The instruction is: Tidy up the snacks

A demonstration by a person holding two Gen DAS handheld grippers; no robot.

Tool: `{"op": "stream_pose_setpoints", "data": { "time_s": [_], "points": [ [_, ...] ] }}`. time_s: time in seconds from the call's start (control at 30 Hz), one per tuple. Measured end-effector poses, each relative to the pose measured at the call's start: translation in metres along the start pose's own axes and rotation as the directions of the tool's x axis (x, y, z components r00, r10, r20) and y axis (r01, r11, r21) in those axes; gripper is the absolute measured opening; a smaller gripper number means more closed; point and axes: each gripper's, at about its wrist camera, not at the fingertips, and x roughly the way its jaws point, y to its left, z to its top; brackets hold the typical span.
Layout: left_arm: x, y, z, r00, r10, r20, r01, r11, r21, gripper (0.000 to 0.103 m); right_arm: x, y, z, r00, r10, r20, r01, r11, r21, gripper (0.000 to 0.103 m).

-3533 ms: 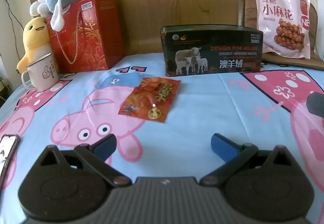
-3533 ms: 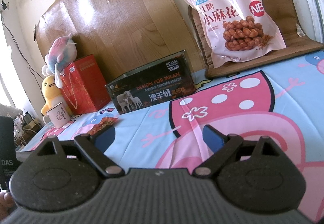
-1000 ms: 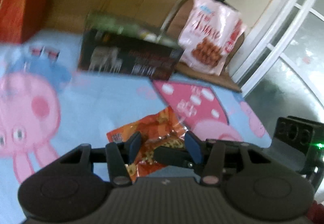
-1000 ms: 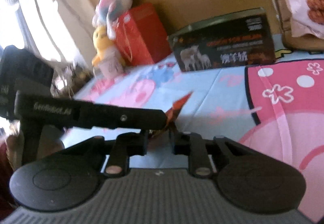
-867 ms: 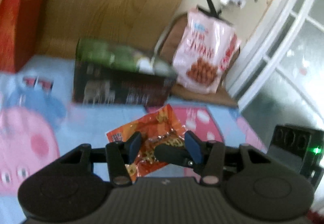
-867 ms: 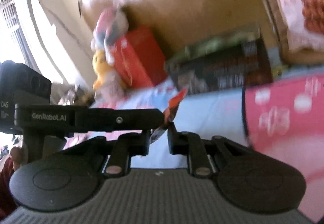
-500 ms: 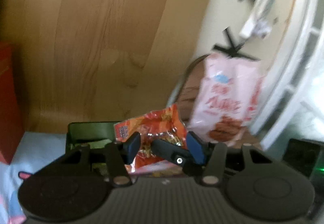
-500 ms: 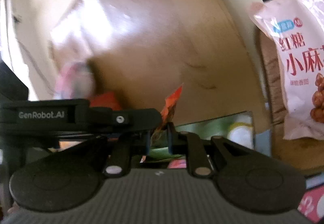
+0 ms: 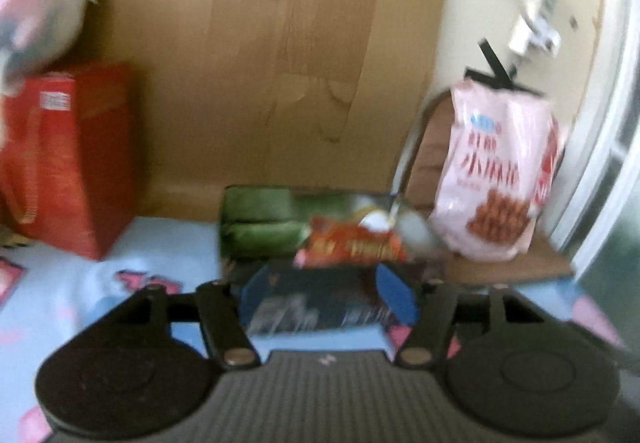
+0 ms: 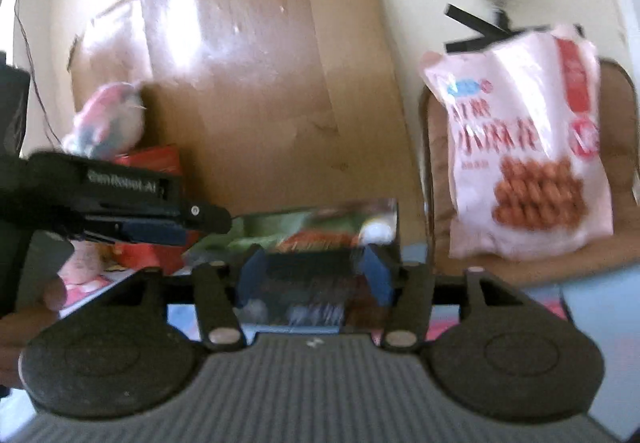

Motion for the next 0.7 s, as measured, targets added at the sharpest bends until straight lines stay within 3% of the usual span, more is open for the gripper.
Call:
{"op": "stream_pose_setpoints", "data": {
  "time_s": [0.07,0.17,0.3,0.47,0.5,0.7],
  "points": [
    [-0.022,-0.006,-0.020,0.999,0.043,0.011,-0.043,0.998,0.039,0.074,-0.021,0.005,-0.011,1.000,-0.008,-0.008,0.008,0.999,0.031,0.067],
    [-0.046,-0.013,-0.048,0.996,0.094,0.011,-0.095,0.993,0.074,0.075,-0.051,0.009,-0.027,0.999,-0.026,-0.028,0.028,0.998,0.062,0.085],
    [-0.074,-0.018,-0.080,0.991,0.130,-0.004,-0.129,0.986,0.108,0.086,-0.076,0.020,-0.049,0.997,-0.019,-0.074,0.024,0.998,0.063,0.094],
    [-0.102,-0.027,-0.108,0.989,0.147,0.004,-0.146,0.979,0.145,0.090,-0.097,0.025,-0.065,0.993,-0.022,-0.112,0.035,0.993,0.111,0.100],
    [-0.106,-0.029,-0.112,0.989,0.148,0.004,-0.147,0.978,0.149,0.095,-0.099,0.027,-0.067,0.992,-0.030,-0.124,0.044,0.992,0.116,0.102],
    [-0.125,-0.029,-0.125,0.987,0.158,0.002,-0.157,0.978,0.136,0.103,-0.114,0.033,-0.076,0.988,-0.078,-0.135,0.095,0.988,0.123,0.103]
  ]
}}
